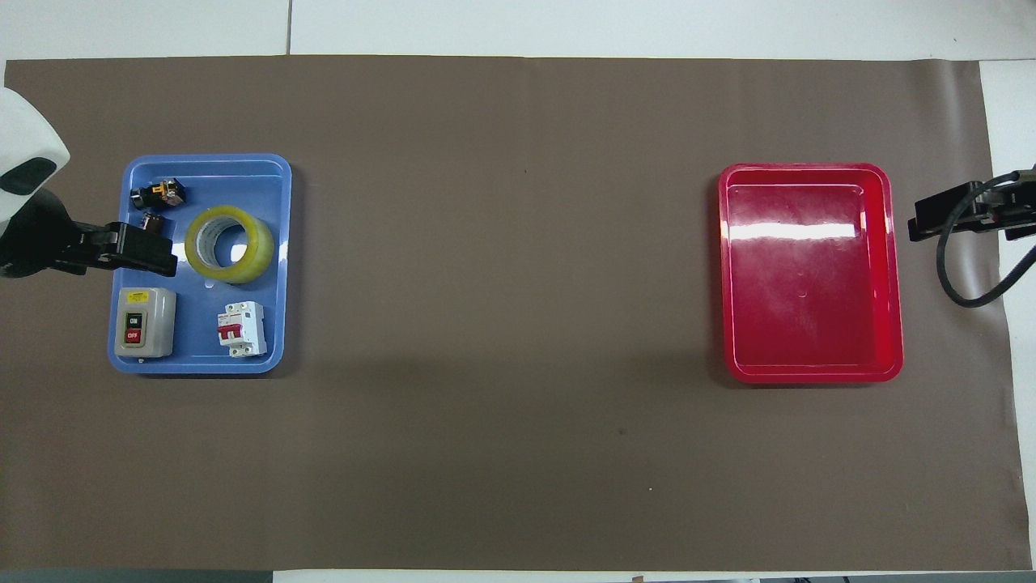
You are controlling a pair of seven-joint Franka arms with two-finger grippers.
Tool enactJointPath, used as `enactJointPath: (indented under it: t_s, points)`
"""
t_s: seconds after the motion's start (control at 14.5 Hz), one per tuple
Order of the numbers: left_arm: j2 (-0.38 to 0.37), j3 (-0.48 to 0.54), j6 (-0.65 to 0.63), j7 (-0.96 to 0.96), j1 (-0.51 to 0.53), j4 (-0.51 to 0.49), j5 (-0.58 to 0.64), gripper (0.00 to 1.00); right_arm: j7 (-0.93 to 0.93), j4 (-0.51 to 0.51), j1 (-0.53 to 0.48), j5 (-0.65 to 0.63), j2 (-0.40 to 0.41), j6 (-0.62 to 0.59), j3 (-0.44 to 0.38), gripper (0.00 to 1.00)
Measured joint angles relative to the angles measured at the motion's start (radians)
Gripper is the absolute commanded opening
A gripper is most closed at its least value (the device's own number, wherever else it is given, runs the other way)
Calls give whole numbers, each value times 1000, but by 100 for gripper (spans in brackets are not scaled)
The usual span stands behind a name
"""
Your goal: Place and move tape with both arms
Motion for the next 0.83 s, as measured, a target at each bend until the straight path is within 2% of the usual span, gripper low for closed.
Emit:
enactJointPath:
  t_s: [0.21, 0.34, 0.55, 0.83]
  points:
    - [9, 9, 30, -4, 30, -1, 0, 100, 0, 0, 0, 0, 0, 0, 0, 100]
    - [44, 13, 106, -4, 71, -7, 0, 100, 0, 0, 0, 0, 0, 0, 0, 100]
    - [146, 16, 254, -1, 137, -29, 0, 100, 0, 0, 0, 0, 0, 0, 0, 100]
    - [274, 16, 495, -1, 157, -112, 0, 100, 0, 0, 0, 0, 0, 0, 0, 100]
